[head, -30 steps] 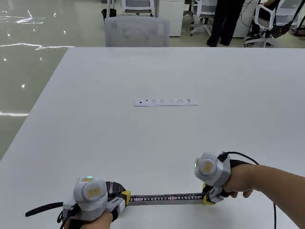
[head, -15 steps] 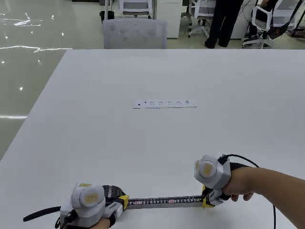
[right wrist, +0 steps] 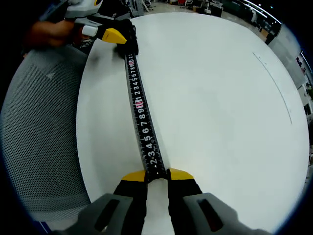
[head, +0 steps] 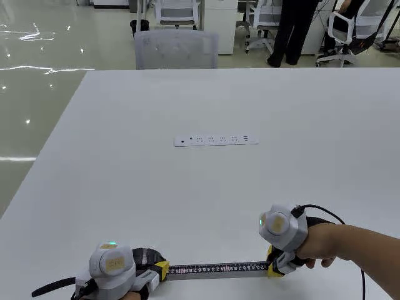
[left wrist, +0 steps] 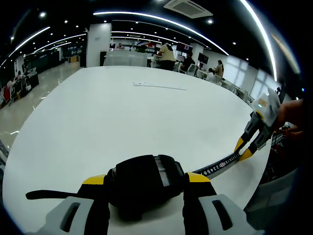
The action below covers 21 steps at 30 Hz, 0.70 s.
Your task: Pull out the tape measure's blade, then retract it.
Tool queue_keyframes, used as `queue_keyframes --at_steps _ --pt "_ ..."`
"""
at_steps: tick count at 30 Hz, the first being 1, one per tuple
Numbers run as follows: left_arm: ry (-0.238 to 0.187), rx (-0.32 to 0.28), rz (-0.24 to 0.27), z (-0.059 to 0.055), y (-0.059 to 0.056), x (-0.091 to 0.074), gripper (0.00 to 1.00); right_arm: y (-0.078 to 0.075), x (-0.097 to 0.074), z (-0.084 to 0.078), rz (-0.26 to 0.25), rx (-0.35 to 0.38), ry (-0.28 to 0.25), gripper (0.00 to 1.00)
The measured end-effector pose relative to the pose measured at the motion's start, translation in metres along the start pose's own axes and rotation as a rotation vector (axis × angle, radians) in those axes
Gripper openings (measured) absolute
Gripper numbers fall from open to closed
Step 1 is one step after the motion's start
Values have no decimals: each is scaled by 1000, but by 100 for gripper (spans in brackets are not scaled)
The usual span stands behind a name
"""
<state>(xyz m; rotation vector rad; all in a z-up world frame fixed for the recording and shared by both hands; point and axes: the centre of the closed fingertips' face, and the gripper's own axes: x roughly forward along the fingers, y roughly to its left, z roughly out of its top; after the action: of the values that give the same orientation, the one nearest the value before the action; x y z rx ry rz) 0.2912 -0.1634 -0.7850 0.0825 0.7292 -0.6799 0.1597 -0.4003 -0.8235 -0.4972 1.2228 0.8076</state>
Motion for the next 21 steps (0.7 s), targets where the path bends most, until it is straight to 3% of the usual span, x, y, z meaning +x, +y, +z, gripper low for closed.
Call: queue_keyframes --at_steps 6,21 --pt "6 6 -16 -1 -1 0 57 3 1 3 5 17 -43 14" --pt "12 0 -10 -1 -2 0 57 3 3 10 -8 8 -62 14"
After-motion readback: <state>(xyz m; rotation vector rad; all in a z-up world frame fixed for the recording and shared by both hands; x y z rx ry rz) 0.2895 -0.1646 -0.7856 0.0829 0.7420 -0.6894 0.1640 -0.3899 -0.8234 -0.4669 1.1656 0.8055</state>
